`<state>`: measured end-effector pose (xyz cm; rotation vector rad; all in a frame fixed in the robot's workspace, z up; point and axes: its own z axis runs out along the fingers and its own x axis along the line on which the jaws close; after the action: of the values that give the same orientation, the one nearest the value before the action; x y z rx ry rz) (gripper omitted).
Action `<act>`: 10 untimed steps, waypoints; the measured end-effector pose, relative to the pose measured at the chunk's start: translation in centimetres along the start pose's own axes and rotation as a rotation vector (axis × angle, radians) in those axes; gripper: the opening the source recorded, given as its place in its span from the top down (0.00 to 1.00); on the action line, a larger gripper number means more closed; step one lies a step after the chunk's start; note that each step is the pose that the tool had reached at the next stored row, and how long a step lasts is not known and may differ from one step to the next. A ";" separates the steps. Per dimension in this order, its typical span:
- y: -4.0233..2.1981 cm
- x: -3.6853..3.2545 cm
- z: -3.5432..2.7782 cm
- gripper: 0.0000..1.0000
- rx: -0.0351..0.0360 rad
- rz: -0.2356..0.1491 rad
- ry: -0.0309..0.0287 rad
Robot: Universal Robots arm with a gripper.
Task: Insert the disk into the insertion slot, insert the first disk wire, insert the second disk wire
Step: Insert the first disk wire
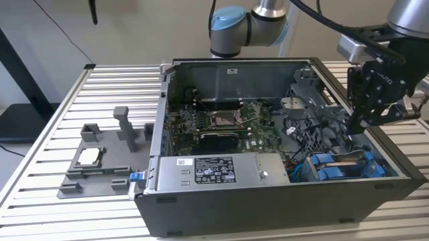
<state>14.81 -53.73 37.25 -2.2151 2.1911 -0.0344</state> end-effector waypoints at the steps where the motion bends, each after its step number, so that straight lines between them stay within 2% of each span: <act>1: 0.00 0.07 0.04 0.81 -0.0024 0.002 -0.0011; 3: 0.01 0.23 0.12 0.81 -0.0136 0.006 -0.0011; 6: -0.01 0.49 0.24 0.81 -0.0352 0.008 -0.0013; 10: -0.29 0.87 0.52 0.81 -0.0503 0.009 -0.0016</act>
<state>15.13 -54.60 36.74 -2.2301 2.2252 0.0229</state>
